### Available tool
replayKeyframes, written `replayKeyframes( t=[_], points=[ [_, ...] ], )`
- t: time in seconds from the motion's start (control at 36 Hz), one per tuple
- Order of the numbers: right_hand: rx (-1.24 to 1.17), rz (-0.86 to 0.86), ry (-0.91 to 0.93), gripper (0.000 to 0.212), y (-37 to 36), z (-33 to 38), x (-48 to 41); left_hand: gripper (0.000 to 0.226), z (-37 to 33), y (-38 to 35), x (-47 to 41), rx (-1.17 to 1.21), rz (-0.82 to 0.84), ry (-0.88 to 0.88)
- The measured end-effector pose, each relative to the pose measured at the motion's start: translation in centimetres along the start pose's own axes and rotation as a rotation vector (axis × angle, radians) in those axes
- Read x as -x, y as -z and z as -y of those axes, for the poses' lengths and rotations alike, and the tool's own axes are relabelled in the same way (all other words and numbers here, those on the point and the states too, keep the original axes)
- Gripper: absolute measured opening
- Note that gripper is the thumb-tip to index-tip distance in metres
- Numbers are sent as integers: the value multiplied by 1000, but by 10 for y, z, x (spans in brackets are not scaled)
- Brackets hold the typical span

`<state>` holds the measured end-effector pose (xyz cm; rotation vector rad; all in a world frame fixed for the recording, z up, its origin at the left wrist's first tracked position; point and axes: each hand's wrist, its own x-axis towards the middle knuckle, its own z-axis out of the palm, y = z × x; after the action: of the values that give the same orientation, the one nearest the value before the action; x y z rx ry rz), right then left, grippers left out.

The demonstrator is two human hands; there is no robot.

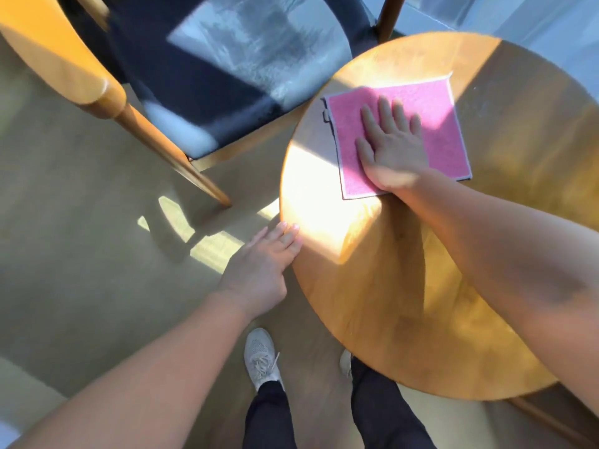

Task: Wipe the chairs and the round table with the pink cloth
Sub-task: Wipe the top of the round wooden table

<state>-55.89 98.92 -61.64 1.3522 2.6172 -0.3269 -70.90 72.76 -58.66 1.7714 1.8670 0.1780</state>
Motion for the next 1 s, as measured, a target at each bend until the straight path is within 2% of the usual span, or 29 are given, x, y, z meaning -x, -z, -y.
replayKeyframes(
  t=[0.14,0.28,0.42,0.5,0.75,0.83,1.0],
  points=[
    [-5,-29,119,63,-9,44,54,66,-5,11,19,-64,-69,6],
    [-66,-135,209,53,-23,85,114,58,10,21,46,-72,-81,108],
    [-83,65,290,58,-46,111,162,57,21,22,61,-37,-110,176],
    [-21,93,300,59,-55,119,172,58,22,23,64,-6,-145,186],
    [-15,45,382,56,-43,116,148,57,27,22,66,40,-153,248],
    [-68,24,366,52,-36,118,121,58,31,23,61,55,-156,282],
    [35,-1,345,59,-21,109,49,58,33,23,43,71,-191,325]
  ],
)
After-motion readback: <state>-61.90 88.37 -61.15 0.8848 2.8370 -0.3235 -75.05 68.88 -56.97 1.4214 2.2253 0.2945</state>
